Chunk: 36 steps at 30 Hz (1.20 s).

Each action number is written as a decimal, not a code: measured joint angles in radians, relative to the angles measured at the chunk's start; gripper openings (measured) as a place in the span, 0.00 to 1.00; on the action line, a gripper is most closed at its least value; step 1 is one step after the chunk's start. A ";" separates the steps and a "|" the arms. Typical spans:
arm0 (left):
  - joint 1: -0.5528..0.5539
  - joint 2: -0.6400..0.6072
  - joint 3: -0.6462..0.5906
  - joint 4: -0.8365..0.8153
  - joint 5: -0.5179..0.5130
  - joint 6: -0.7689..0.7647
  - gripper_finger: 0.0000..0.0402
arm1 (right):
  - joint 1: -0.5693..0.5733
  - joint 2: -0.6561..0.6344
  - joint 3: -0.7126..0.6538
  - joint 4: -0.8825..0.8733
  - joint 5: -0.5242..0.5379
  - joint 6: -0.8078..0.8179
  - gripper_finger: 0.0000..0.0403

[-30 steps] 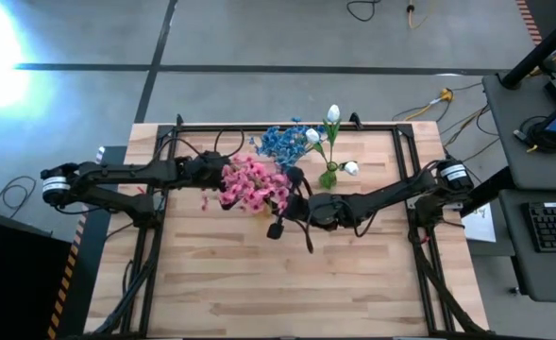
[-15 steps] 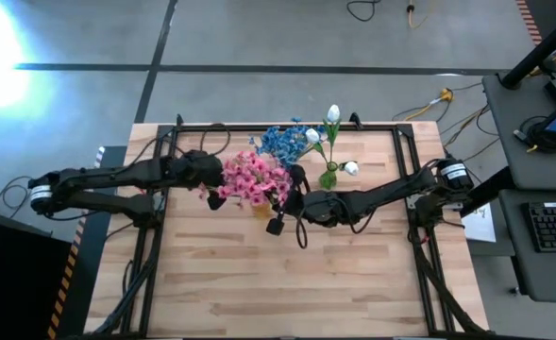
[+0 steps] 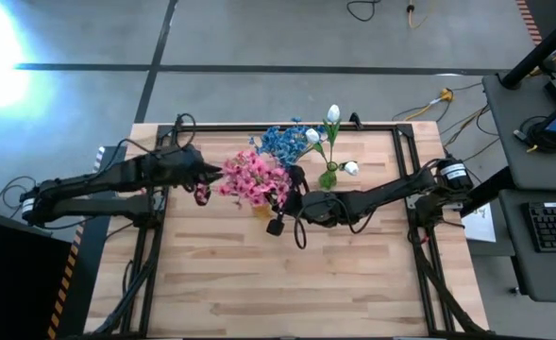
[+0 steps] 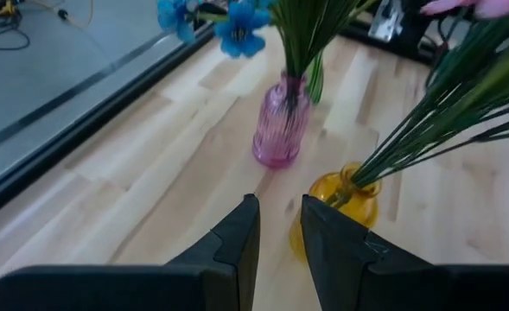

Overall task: Sort flowers into vase by color
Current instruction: Put the pink flowers into the yellow flower vase

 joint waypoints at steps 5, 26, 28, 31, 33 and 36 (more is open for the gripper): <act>0.000 -0.033 0.000 -0.001 0.000 -0.004 0.19 | 0.000 0.023 0.001 -0.003 -0.002 0.000 0.04; 0.000 -0.073 -0.001 -0.011 0.004 -0.018 0.19 | 0.000 0.031 0.002 -0.008 0.002 0.012 0.04; 0.000 -0.073 -0.001 -0.011 0.004 -0.018 0.19 | 0.000 0.031 0.009 -0.010 0.002 0.019 0.04; 0.000 -0.072 -0.001 -0.019 0.004 -0.018 0.19 | 0.000 0.031 0.024 -0.016 0.002 0.021 0.04; 0.000 -0.072 -0.001 -0.023 0.004 -0.018 0.19 | 0.000 0.031 0.036 -0.030 0.001 0.030 0.04; 0.000 -0.072 -0.001 -0.028 0.004 -0.018 0.19 | 0.000 0.031 0.056 -0.074 0.001 0.062 0.04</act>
